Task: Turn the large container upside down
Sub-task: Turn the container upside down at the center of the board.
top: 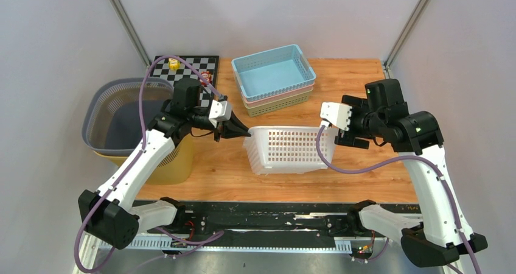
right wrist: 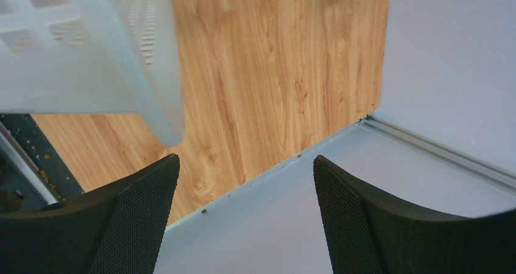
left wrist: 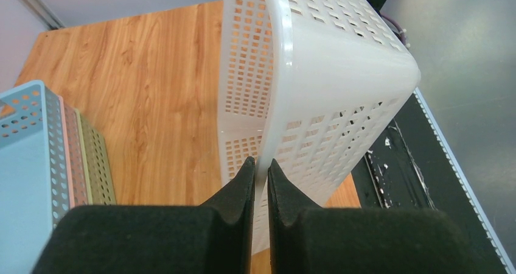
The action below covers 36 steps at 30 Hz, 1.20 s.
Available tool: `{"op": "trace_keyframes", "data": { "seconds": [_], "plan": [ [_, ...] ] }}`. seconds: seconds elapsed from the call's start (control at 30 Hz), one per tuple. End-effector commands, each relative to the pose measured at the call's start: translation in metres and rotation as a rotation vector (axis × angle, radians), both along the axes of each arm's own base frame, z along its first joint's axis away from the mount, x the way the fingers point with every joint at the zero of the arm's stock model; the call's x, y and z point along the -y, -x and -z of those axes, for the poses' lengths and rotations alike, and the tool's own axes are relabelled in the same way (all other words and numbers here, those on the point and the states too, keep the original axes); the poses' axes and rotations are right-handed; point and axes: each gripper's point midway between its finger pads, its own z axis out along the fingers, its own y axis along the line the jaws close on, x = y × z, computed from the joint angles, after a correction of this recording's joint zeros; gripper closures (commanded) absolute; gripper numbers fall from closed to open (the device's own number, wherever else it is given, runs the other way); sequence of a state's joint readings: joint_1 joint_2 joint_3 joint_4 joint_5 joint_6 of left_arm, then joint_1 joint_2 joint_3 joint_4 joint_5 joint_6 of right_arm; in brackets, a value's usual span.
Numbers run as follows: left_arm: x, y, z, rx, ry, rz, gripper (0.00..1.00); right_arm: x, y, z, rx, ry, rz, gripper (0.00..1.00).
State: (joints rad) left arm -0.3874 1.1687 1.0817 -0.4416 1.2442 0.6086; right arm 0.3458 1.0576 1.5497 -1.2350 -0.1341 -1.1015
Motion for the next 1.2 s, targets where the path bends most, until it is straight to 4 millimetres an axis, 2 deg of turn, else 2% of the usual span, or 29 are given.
{"op": "trace_keyframes", "data": {
  "seconds": [0.0, 0.23, 0.43, 0.63, 0.87, 1.17],
  "plan": [
    [-0.002, -0.002, 0.010, -0.068, -0.017, -0.016, 1.00, 0.009, 0.022, 0.022, -0.106, 0.048, -0.027, 0.17],
    [-0.002, -0.002, 0.011, -0.066, -0.018, -0.017, 1.00, -0.020, 0.031, 0.023, -0.112, -0.087, -0.141, 0.20],
    [-0.003, -0.003, 0.011, -0.063, -0.021, -0.027, 1.00, -0.043, 0.040, 0.019, -0.144, -0.203, -0.215, 0.28],
    [-0.003, -0.005, 0.013, -0.064, -0.021, -0.032, 1.00, -0.046, 0.036, 0.027, -0.158, -0.221, -0.207, 0.42],
    [-0.003, -0.007, 0.016, -0.066, -0.023, -0.035, 1.00, -0.046, 0.035, 0.029, -0.164, -0.228, -0.211, 0.69],
    [-0.003, -0.013, 0.017, -0.081, -0.029, -0.062, 1.00, -0.052, 0.045, 0.023, -0.164, -0.256, -0.261, 0.88]
  ]
}}
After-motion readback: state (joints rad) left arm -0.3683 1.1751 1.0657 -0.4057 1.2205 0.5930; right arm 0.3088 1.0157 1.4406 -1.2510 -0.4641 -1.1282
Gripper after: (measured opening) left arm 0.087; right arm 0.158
